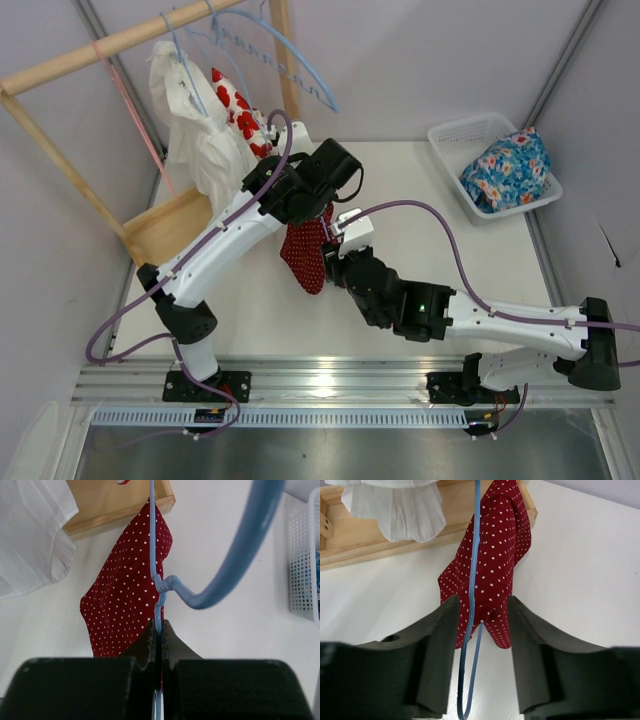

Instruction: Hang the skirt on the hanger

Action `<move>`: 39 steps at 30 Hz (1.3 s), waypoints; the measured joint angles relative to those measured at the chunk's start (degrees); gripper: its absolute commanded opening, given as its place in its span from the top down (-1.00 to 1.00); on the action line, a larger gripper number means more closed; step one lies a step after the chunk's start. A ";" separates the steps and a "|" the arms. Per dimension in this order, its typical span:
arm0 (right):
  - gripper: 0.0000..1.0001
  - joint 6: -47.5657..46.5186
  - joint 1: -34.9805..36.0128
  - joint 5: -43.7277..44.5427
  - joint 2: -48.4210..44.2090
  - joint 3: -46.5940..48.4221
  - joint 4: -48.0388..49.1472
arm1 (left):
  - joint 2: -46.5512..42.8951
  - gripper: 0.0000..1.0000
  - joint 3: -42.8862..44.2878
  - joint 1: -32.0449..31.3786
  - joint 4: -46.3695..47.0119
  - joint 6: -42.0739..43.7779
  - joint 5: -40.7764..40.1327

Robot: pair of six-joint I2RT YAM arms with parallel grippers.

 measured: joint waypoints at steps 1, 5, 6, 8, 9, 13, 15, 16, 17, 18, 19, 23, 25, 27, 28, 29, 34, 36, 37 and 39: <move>0.14 -0.02 0.00 -0.04 0.09 0.00 0.24 | 0.00 1.00 0.00 0.00 -0.02 0.04 0.00; 0.35 0.20 -0.20 -1.46 0.50 -0.07 2.10 | 0.00 1.00 0.00 0.00 -0.02 0.09 0.07; 0.38 0.33 -0.28 -1.84 0.50 -0.11 2.43 | 0.00 1.00 0.00 0.00 -0.02 0.09 0.11; 0.49 0.76 -0.70 -2.78 0.50 -0.31 3.17 | 0.00 1.00 0.00 0.00 -0.02 0.09 0.24; 0.65 1.07 -1.03 -3.17 0.50 -0.42 3.23 | 0.00 1.00 0.00 0.00 -0.02 0.09 0.31; 0.82 2.21 -2.25 -3.65 0.48 -1.33 3.32 | -0.11 1.00 -0.22 0.00 0.07 0.04 0.70; 0.80 2.62 -2.54 -4.13 0.44 -1.77 3.52 | -0.35 0.99 -0.83 0.00 0.26 0.00 1.09; 0.75 2.75 -2.54 -4.37 0.31 -2.08 3.63 | -0.44 1.00 -1.05 0.00 0.20 0.00 1.27; 0.68 2.93 -2.54 -4.48 0.11 -2.49 3.78 | -0.52 1.00 -1.33 0.00 0.17 0.00 1.60; 0.52 3.10 -2.60 -4.63 -0.28 -2.97 3.96 | -0.68 1.00 -1.60 0.00 0.17 0.02 1.84; 0.45 3.34 -2.78 -4.83 -0.74 -3.45 3.96 | -0.79 1.00 -1.73 0.00 0.13 0.02 2.01; 0.24 3.85 -3.87 -5.51 -2.82 -5.20 3.98 | -1.68 1.00 -2.14 0.00 0.50 0.02 3.04; 0.15 3.85 -4.33 -6.19 -3.85 -6.29 4.57 | -2.16 1.00 -2.45 0.00 0.83 -0.04 3.37; 0.12 3.78 -4.66 -6.54 -4.55 -7.34 5.31 | -2.32 1.00 -2.62 0.00 1.09 -0.09 3.67; 0.12 3.72 -4.90 -6.73 -4.90 -7.85 5.40 | -2.32 1.00 -2.67 0.00 1.20 -0.11 3.82; 0.12 3.67 -5.14 -6.82 -5.11 -8.24 5.46 | -2.32 0.99 -2.73 0.00 1.42 -0.11 4.02; 0.04 2.93 -5.73 -6.88 -5.29 -9.01 5.68 | -2.32 1.00 -2.82 0.00 2.38 -0.09 4.55; -0.12 2.43 -5.79 -6.91 -5.29 -9.03 5.68 | -2.32 1.00 -2.82 0.00 2.51 -0.04 4.59; -0.17 2.10 -5.79 -6.93 -5.29 -9.03 5.75 | -2.32 1.00 -2.82 -0.02 2.54 0.02 4.59; -0.33 1.27 -5.70 -6.97 -5.29 -9.03 5.90 | -2.29 1.00 -2.82 -0.04 2.43 0.04 4.61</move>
